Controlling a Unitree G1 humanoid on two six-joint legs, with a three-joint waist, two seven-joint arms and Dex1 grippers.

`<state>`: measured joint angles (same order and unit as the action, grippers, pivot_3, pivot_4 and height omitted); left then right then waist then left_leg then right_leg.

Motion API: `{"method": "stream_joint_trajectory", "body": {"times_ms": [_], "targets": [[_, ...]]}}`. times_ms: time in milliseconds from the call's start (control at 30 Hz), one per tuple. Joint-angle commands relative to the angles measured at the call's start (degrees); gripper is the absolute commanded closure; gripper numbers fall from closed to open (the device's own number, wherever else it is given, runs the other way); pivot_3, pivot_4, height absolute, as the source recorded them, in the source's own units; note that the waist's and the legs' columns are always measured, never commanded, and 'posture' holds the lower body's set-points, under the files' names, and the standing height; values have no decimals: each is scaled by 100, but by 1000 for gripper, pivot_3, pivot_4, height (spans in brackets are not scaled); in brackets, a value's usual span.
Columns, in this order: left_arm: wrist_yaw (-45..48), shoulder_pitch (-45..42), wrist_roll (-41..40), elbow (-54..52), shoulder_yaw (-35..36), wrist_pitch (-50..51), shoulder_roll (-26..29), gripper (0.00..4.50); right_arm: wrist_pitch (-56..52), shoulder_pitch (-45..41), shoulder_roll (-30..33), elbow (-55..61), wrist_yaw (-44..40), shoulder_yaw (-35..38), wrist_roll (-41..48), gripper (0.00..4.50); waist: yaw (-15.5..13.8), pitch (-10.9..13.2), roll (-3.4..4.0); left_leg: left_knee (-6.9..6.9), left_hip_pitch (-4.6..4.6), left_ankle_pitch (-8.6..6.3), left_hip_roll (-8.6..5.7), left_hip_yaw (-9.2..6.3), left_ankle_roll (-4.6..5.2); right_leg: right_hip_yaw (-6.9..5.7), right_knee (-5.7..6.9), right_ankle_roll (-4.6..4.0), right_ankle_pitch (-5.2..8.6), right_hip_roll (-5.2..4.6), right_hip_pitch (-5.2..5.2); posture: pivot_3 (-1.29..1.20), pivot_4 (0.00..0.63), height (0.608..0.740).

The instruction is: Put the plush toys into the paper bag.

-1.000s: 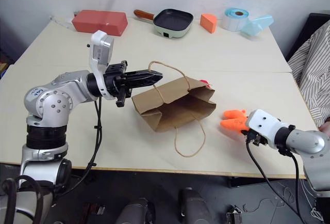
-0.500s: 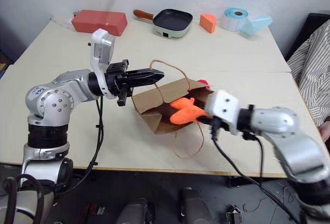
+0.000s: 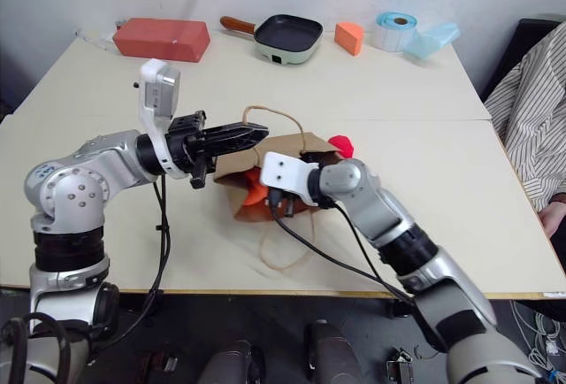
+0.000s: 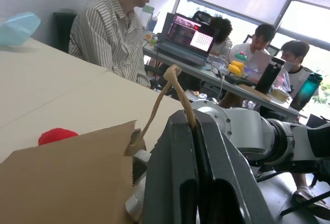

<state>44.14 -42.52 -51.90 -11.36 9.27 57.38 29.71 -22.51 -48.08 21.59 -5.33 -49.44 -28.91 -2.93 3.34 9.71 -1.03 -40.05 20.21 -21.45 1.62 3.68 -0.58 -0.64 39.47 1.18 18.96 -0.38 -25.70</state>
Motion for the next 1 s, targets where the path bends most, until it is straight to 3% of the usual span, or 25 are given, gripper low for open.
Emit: {"method": "stream_joint_trajectory", "body": {"times_ms": [33, 200, 433, 633, 833, 1000], "targets": [[-223, 55, -268, -308, 314, 86, 112, 4500, 557, -207, -462, -569, -34, -68, -30, 4232, 1, 0, 0, 1, 1, 0, 0, -1, 0, -1, 0, 0, 0, -1, 0, 0, 150, 740], [-460, 51, -500, -272, 674, 213, 279, 4500, 1714, -365, -1114, -1634, 165, 40, -151, 4232, 30, 0, -1, 0, 1, 0, -1, -2, 0, -3, 1, 0, 0, -1, 1, 0, 150, 740], [-595, 40, -543, -218, 655, 170, 326, 4500, 2849, -651, -1061, -2880, 1125, 99, -1040, 4232, 29, -2, -3, -1, 1, 1, -3, -3, -1, -4, 1, 0, 0, -5, 2, 0, 150, 740], [-516, 43, -383, -59, 465, 17, 292, 4500, 2783, -410, -971, -2495, 634, 242, -887, 2119, 67, -2, -3, 1, 2, 1, -2, -3, -1, -4, 2, 0, 0, -4, 2, 0, 150, 740], [-405, -104, -275, 193, 315, -120, 304, 4500, 2159, 169, -633, -1165, 21, 311, -750, 30, 110, -2, -3, 1, 2, 1, -2, -5, -1, -4, 2, 0, 0, -4, 2, 0, 150, 740], [-248, -287, -102, 517, 171, -284, 250, 4500, 1251, 944, -19, 751, -463, 650, -327, 30, 44, -2, -3, 1, 3, 0, -3, -9, -1, -6, 0, 0, 0, -4, 3, 0, 150, 740]]}}
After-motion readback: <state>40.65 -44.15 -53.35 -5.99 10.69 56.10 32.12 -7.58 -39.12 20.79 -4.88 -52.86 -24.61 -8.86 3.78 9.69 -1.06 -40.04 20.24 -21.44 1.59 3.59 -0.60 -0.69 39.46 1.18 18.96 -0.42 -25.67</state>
